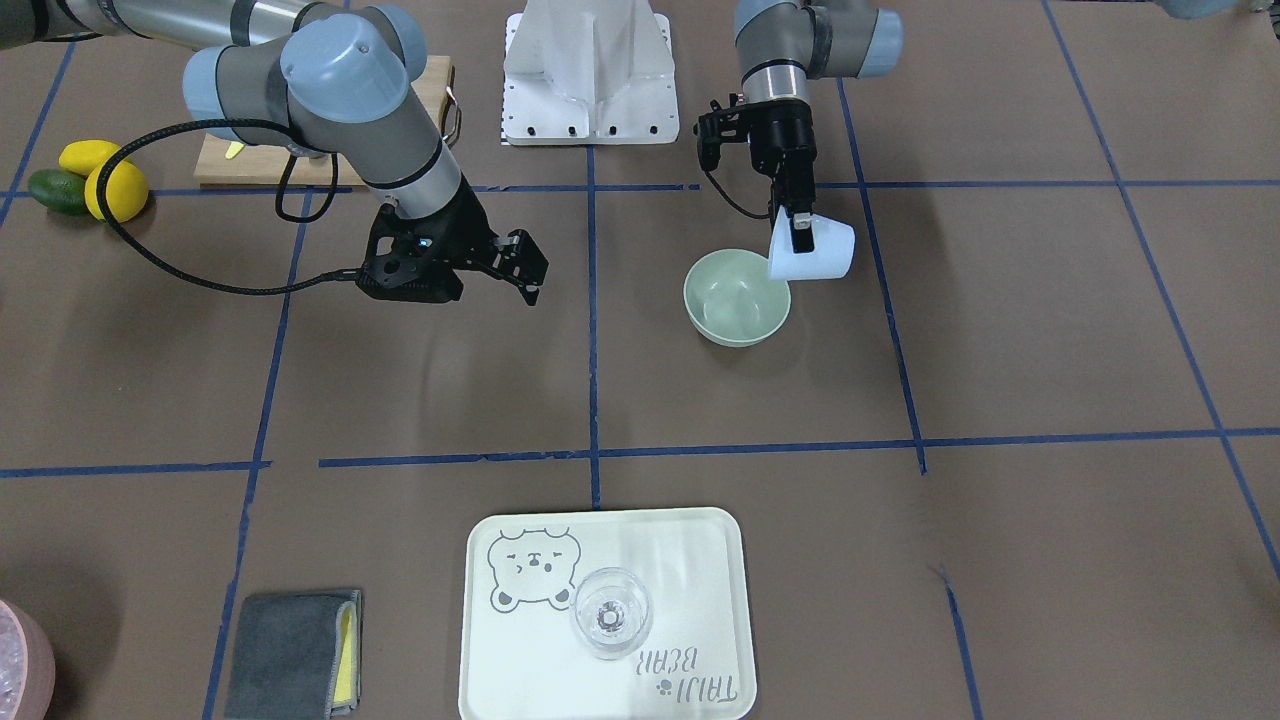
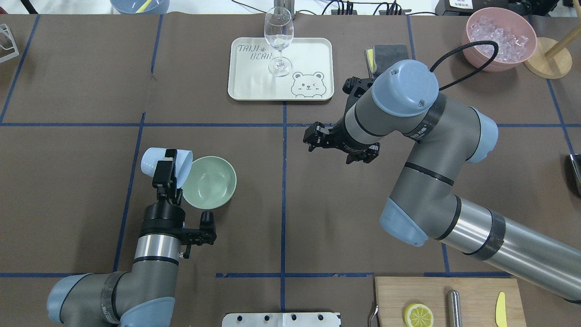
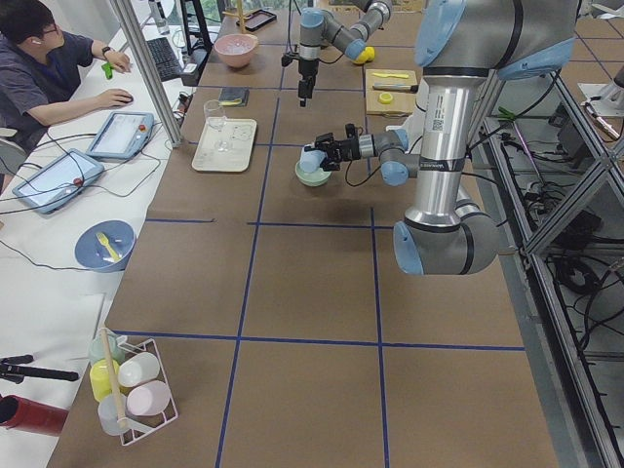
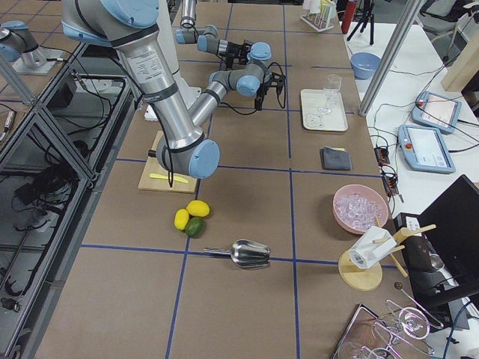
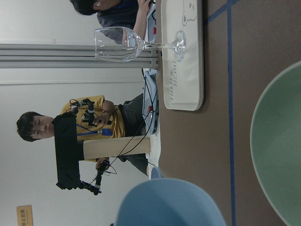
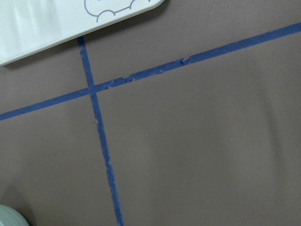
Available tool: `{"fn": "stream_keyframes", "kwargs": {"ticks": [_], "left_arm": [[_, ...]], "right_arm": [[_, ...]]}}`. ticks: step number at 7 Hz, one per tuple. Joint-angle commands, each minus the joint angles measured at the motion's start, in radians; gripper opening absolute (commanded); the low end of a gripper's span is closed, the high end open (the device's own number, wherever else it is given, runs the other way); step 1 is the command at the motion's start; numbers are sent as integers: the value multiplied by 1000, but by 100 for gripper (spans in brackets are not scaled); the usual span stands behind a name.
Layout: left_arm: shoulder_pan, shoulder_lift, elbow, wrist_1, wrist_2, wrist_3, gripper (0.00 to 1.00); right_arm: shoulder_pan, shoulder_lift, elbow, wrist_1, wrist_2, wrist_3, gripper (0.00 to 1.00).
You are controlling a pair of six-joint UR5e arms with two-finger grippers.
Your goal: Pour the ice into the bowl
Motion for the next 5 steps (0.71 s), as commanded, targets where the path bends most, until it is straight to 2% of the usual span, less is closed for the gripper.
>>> {"fn": "stream_keyframes", "kwargs": {"ticks": [1,3,5], "left_arm": [[-1,-1,24,0,29,113,0],[-2,-10,24,0,39,256,0],[-5,-10,26,0,59,275,0]], "right_arm": [[-1,-1,1,2,0,1,100],[-1,-1,1,2,0,1,100],[-1,1,2,2,0,2,100]]}}
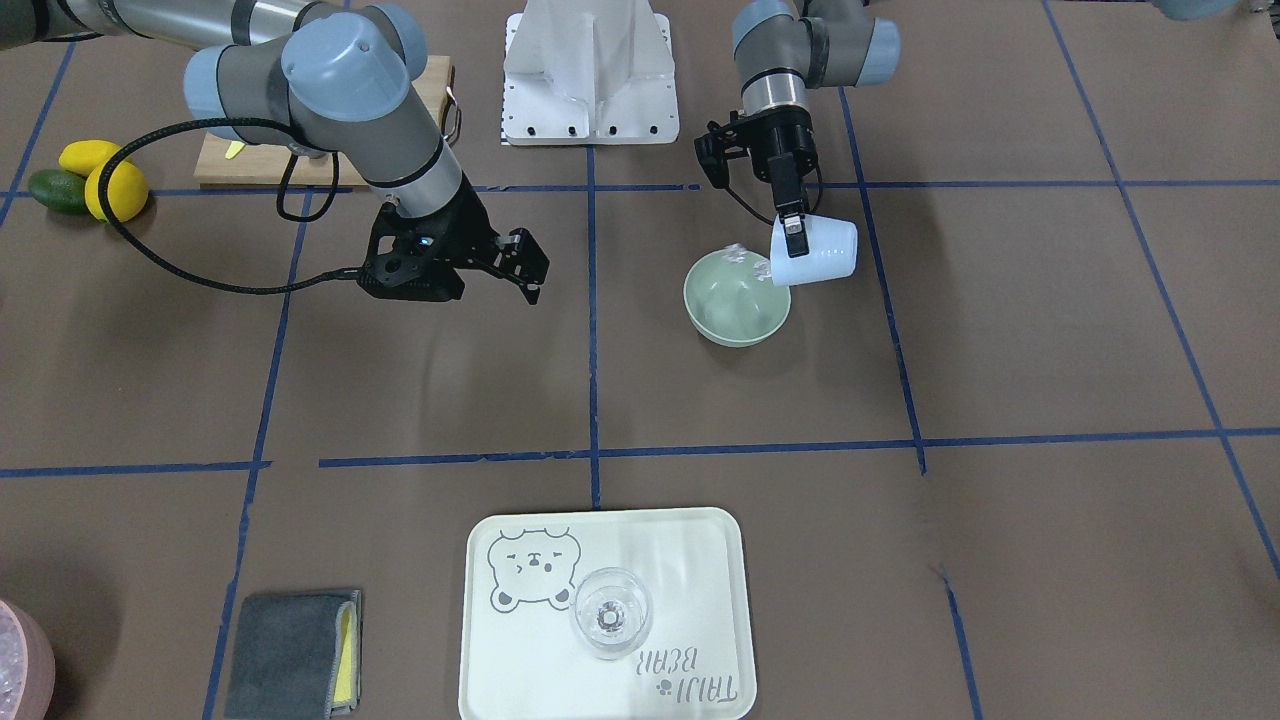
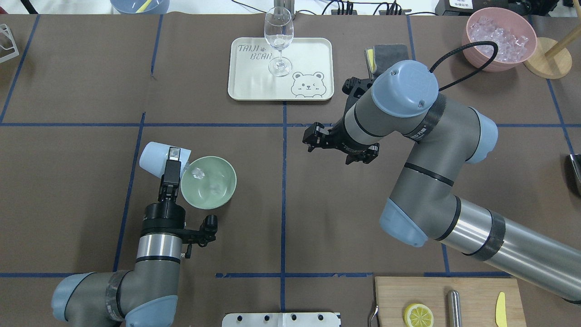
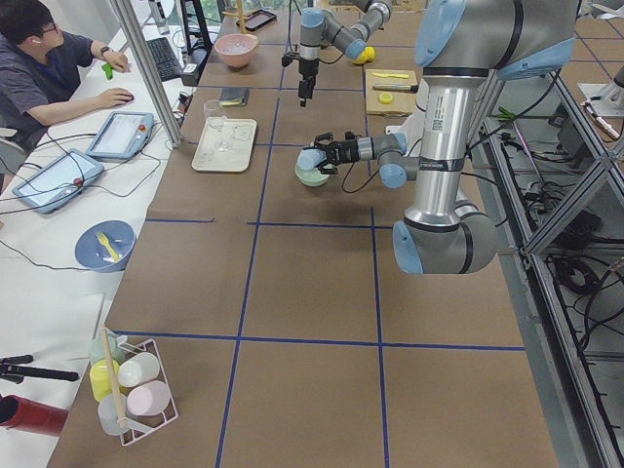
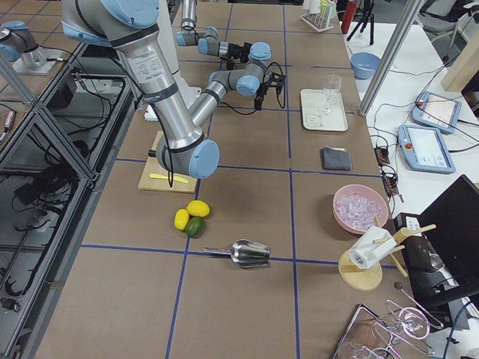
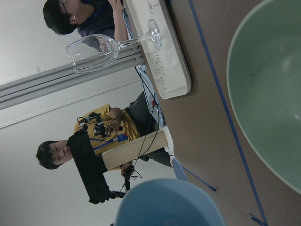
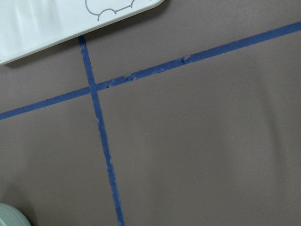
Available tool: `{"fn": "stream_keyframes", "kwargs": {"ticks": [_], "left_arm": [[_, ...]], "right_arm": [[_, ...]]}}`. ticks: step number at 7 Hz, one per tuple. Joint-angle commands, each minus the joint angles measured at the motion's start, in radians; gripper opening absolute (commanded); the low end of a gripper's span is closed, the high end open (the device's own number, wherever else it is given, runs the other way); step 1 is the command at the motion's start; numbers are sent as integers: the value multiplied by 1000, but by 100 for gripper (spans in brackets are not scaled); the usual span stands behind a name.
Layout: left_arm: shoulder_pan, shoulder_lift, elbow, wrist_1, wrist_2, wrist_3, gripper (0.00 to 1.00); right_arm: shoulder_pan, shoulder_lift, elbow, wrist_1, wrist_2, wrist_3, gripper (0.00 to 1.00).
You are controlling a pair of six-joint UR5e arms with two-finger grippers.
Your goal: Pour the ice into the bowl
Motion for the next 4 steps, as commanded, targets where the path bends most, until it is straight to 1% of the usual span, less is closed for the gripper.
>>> {"fn": "stream_keyframes", "kwargs": {"ticks": [1,4], "left_arm": [[-1,-1,1,0,7,17,0],[-4,-2,-5,-2,7,29,0]], "right_arm": [[0,1,3,0,-2,1,100],[0,1,3,0,-2,1,100]]}}
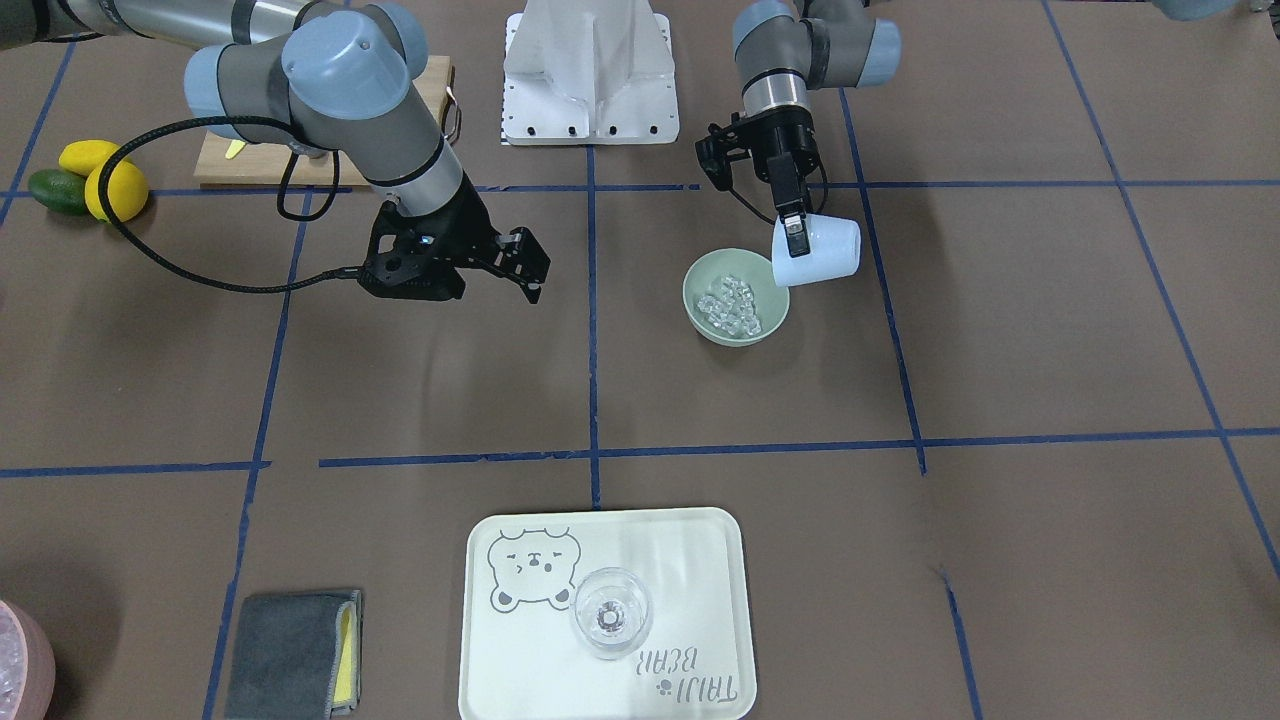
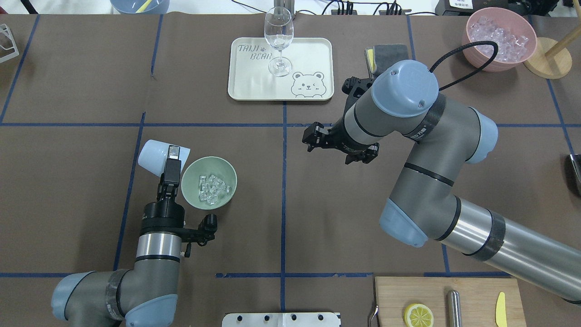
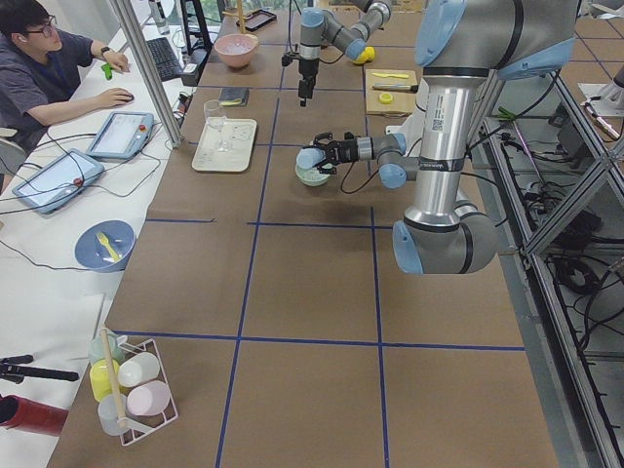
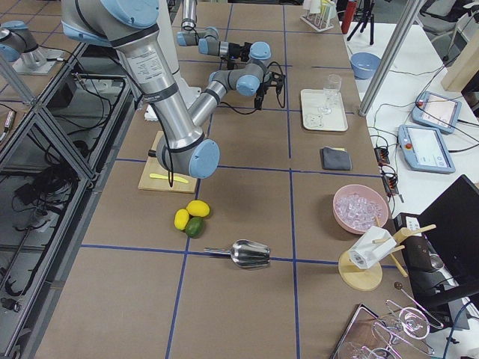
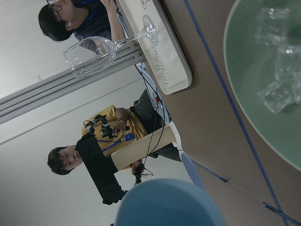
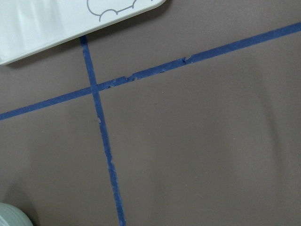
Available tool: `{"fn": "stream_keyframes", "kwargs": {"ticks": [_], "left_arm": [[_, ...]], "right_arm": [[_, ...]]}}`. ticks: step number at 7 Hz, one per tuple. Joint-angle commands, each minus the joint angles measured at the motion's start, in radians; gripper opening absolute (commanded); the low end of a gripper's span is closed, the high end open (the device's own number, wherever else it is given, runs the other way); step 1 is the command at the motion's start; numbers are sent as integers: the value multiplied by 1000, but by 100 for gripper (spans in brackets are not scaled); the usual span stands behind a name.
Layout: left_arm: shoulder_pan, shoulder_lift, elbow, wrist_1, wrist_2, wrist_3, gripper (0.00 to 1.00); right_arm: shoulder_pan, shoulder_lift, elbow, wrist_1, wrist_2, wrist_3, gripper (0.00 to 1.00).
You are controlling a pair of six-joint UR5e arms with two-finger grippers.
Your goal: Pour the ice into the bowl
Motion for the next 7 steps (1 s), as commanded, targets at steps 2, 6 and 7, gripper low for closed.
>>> {"fn": "stream_keyframes", "kwargs": {"ticks": [2,6,7], "left_arm": [[-4,-5,-43,-15,-11,8,0],[-108,10,-173,-15,-330,15,0],[-158,28,-207,-17,-442,19,0]], "right_arm": [[-3,5,1,2,0,0,100],[-21,24,-4,-2,-17,9,100],[-41,47,-11,-3,-44,14,100]]}}
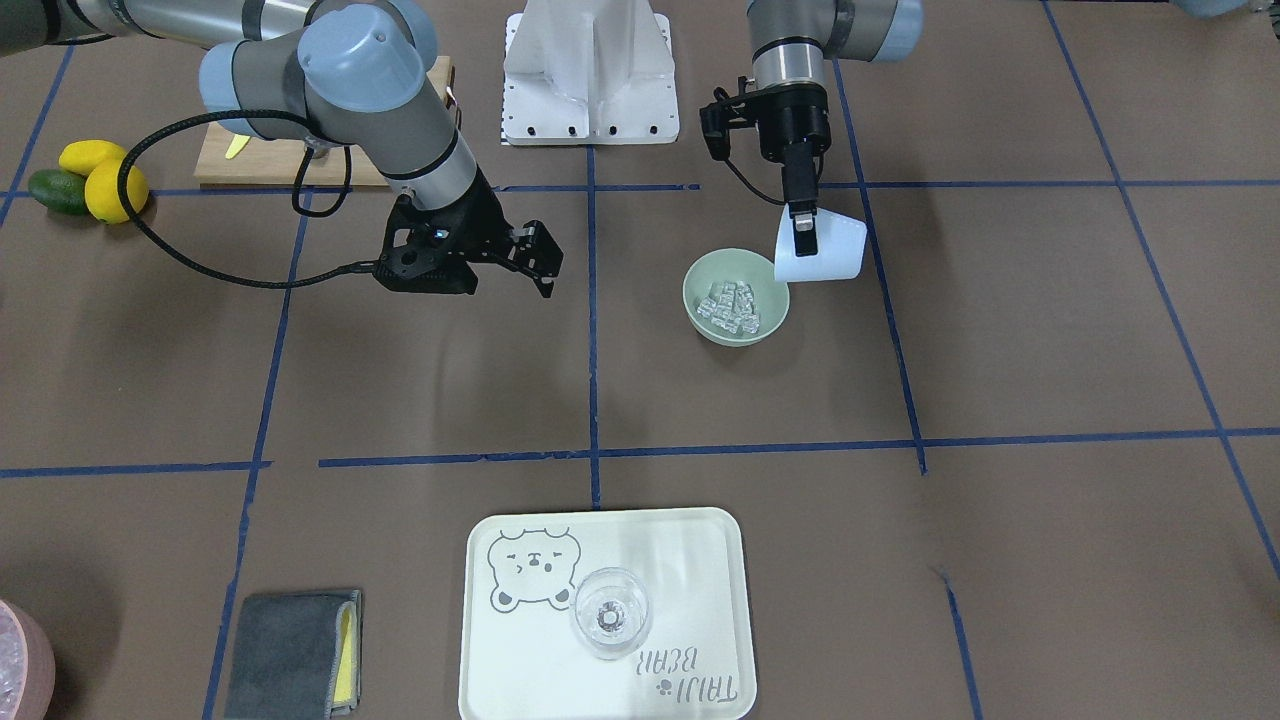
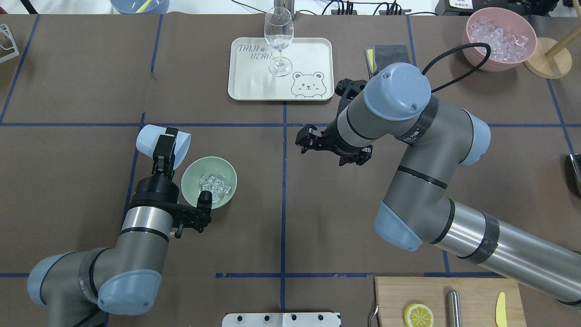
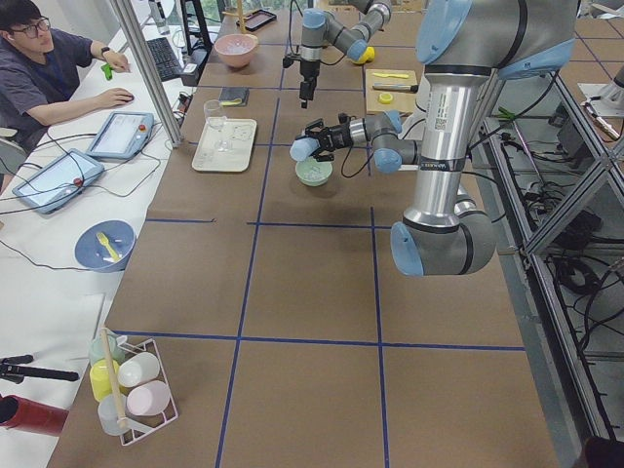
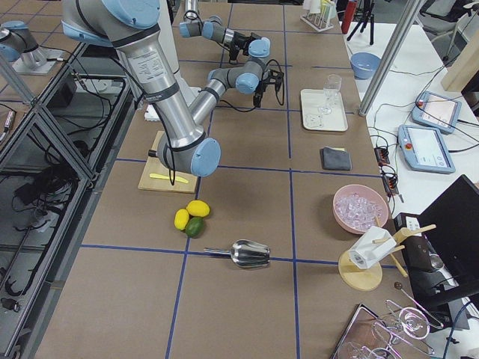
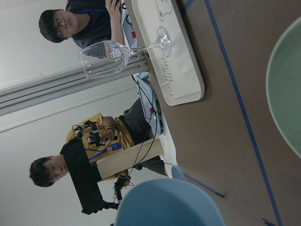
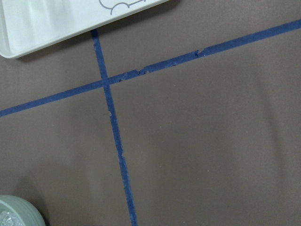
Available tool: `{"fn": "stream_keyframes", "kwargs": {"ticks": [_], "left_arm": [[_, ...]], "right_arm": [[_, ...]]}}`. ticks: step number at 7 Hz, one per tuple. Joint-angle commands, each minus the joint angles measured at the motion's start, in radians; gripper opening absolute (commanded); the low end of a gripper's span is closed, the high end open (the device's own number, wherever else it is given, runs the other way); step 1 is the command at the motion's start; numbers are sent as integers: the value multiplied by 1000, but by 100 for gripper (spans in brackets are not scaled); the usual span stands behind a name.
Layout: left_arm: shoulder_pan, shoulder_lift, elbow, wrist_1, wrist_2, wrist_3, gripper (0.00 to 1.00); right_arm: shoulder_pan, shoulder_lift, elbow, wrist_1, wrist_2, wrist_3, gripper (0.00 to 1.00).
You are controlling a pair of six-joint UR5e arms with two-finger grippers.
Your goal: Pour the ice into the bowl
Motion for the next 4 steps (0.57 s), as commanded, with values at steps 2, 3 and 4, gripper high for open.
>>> {"fn": "stream_keyframes", "kwargs": {"ticks": [2,3,4], "left_arm": [[-186,61,-71,-86,-376,-12,0],[-249,146,-68,-248,-415,-14,0],[-315,230,-40,-397,-485,-38,0]], "right_arm": [[-37,78,-54,0,-44,6,100],[-57,95,-61,-2,-67,8,100],[-77,152,-115,-2,-87,23,100]]}}
